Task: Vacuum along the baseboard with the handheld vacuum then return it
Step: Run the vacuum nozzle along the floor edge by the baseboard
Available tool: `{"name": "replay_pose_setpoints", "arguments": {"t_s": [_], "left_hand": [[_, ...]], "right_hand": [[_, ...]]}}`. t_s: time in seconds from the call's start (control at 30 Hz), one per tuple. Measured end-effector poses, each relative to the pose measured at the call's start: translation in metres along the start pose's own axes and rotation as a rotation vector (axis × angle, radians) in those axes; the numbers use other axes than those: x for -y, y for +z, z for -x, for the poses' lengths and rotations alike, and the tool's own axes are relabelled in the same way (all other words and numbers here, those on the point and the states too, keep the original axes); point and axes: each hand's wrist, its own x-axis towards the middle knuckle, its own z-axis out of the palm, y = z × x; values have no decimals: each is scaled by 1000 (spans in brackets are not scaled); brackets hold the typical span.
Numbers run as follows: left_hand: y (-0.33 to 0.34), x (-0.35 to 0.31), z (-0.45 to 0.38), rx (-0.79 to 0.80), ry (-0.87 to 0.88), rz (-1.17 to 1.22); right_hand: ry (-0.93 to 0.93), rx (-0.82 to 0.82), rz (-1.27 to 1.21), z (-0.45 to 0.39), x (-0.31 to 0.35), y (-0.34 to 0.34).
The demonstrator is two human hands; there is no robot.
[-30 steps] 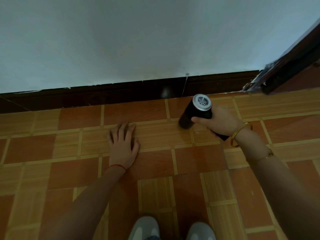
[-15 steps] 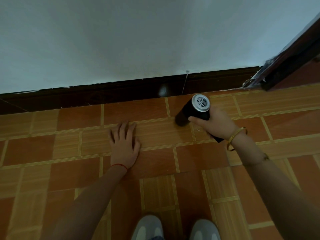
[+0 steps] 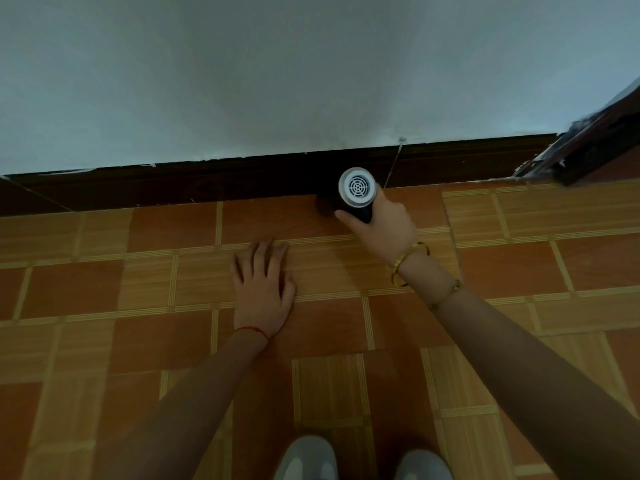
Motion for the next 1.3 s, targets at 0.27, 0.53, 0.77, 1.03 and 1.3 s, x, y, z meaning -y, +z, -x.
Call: {"name": "replay_pose_setpoints", "arguments": {"t_s": [0.27, 0.53, 0.77, 1.03, 1.3], "left_hand": [[-1, 0, 0, 32, -14, -5], [-1, 0, 0, 23, -5, -17], [-1, 0, 0, 19, -1, -10], [-2, -1, 0, 34, -17, 3], [-2, -1, -1, 21, -11, -10]], "right_hand": [[118, -139, -38, 7, -32, -15], [-17, -25, -60, -6, 2, 17], [-24, 10, -95, -14, 3, 21], [-10, -26, -120, -11, -21, 12], [-164, 95, -63, -28, 31, 44]]}}
